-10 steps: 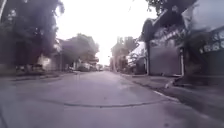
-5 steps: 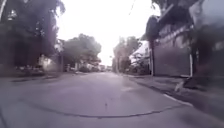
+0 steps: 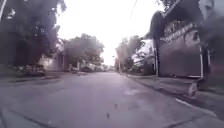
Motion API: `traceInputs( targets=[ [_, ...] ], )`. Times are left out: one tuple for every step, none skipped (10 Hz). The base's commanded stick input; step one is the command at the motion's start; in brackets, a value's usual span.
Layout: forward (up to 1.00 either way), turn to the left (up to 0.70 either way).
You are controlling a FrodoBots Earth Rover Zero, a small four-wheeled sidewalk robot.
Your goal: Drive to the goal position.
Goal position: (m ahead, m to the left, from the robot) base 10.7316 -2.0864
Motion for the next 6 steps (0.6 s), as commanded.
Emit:
traceInputs(
  targets=[
    [0.70,0.00],
    [0.70,0.00],
    [0.70,0.00],
    [0.70,0.00],
    [0.70,0.00],
    [0.70,0.00]
  ],
)
